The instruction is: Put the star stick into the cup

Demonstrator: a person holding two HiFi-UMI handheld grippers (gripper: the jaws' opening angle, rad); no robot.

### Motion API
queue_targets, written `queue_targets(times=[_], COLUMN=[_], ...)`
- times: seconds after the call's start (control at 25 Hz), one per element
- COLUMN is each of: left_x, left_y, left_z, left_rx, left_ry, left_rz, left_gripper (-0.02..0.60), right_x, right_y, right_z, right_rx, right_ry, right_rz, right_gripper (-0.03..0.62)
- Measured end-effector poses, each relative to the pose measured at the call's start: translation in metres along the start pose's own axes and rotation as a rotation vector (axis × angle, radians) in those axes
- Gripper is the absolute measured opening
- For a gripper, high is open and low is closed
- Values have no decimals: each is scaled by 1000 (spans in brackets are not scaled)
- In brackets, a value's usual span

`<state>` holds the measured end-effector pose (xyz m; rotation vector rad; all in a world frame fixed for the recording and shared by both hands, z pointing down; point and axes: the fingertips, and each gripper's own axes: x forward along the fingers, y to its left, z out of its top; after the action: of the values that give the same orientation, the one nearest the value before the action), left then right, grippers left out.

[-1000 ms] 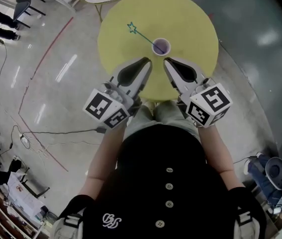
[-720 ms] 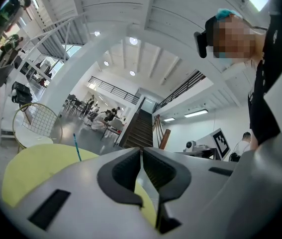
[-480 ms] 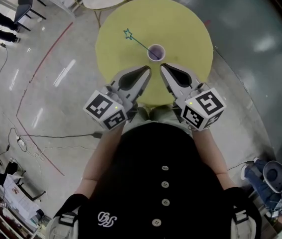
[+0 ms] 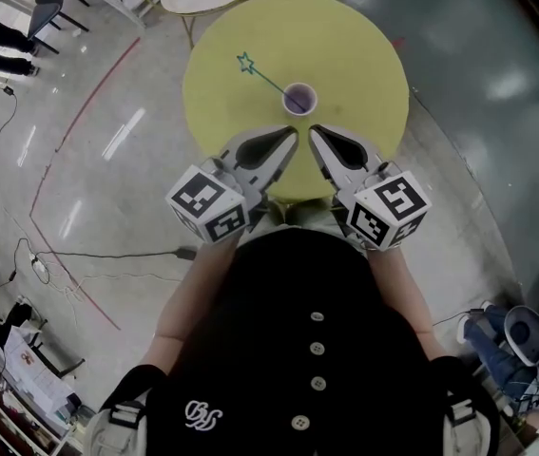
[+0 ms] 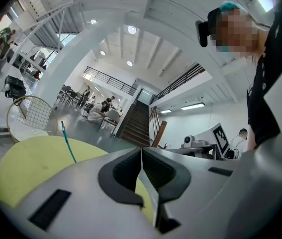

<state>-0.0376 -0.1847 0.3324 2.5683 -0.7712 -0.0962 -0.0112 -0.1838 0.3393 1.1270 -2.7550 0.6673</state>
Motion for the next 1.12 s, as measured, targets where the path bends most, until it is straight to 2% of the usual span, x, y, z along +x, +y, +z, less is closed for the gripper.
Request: queue_targets(times=[0.28,1.12], left_x=[-2,3], left_y=[3,11], left_z=[-9,-20], left_rx=[-9,-25], left_ry=[35,63], left_rz=[17,39], left_gripper=[18,18], right_x=[-1,2], right_y=[-1,-1], right_z=[-1,-14], right_rx=[-4,-10], right_ry=[10,56], right_rz=[-7,4], right_gripper=[3,2])
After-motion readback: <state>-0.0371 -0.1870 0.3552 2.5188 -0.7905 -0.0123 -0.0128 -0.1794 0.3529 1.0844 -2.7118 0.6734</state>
